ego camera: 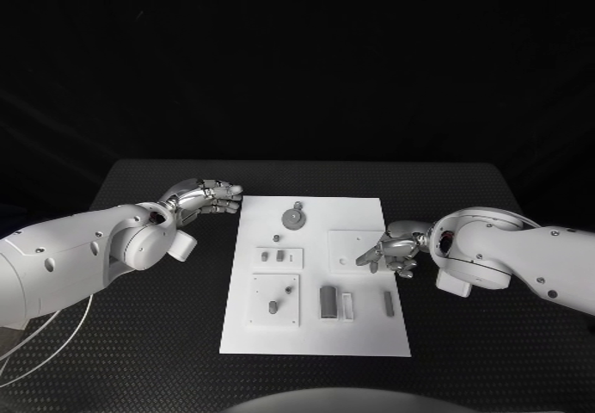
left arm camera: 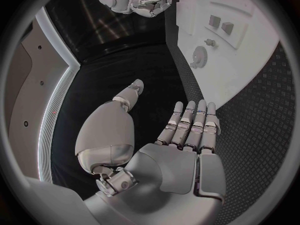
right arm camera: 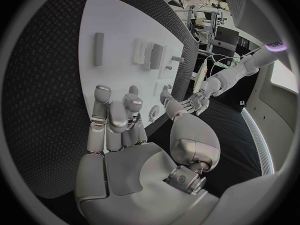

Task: Assemble the parts on the task board

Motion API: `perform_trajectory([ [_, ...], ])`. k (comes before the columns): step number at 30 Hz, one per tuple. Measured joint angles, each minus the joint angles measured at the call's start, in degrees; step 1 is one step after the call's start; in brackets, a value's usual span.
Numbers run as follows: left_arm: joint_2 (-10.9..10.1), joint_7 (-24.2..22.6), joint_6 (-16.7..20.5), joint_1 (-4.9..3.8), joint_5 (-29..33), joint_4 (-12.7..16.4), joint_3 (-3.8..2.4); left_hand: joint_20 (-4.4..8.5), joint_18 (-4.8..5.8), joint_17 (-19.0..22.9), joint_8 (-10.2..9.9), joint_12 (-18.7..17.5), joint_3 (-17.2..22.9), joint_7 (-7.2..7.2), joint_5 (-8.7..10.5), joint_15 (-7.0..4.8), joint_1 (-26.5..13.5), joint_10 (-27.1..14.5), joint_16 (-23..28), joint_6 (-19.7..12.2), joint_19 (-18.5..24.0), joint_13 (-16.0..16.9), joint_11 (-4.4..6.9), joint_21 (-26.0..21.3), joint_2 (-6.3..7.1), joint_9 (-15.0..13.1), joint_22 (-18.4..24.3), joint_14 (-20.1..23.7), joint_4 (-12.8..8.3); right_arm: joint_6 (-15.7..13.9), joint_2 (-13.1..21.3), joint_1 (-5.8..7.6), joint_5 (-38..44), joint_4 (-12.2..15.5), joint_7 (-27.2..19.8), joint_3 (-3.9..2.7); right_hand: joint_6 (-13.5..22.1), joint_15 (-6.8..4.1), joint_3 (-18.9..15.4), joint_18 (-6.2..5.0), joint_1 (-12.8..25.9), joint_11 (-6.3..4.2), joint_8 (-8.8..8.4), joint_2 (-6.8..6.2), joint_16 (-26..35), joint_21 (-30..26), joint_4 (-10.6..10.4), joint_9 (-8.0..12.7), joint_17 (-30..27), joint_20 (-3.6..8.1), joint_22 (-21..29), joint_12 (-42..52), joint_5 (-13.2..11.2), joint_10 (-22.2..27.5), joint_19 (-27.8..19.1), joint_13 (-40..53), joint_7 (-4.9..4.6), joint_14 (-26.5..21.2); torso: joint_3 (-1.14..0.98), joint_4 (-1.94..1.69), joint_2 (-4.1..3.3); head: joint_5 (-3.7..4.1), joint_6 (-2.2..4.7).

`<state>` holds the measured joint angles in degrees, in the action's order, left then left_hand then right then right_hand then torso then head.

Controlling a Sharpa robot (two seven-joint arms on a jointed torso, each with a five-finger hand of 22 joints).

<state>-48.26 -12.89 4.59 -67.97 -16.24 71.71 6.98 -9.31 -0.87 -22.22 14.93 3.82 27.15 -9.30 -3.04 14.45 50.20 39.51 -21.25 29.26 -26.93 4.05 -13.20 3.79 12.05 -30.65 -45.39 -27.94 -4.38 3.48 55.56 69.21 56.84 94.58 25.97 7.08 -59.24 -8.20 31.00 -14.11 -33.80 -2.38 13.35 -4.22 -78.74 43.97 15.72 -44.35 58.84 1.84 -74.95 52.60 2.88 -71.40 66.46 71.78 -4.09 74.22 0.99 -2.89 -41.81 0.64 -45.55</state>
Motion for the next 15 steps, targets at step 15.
perform_trajectory([
  [15,0.06,0.23,-0.03,0.00,0.00,-0.25,0.01,0.00,0.00,-0.13,0.33,0.00,-0.38,0.00,0.00,0.00,-0.45,0.20,0.00,0.00,0.00,0.05,-0.20,0.00,-0.45,-0.13,-0.12,0.00,0.38,5.97,5.28,-0.08,1.86,1.66,3.35,2.19,-1.86,-0.13,-4.62,-0.17,-12.16,-0.19,0.00,3.39,-1.13,0.96,1.10,-0.46,1.03,-0.02,0.00,0.65,0.00,-1.61,-0.01,0.30,0.57,1.11,0.05,-0.05,-0.04,1.80,0.14],
])
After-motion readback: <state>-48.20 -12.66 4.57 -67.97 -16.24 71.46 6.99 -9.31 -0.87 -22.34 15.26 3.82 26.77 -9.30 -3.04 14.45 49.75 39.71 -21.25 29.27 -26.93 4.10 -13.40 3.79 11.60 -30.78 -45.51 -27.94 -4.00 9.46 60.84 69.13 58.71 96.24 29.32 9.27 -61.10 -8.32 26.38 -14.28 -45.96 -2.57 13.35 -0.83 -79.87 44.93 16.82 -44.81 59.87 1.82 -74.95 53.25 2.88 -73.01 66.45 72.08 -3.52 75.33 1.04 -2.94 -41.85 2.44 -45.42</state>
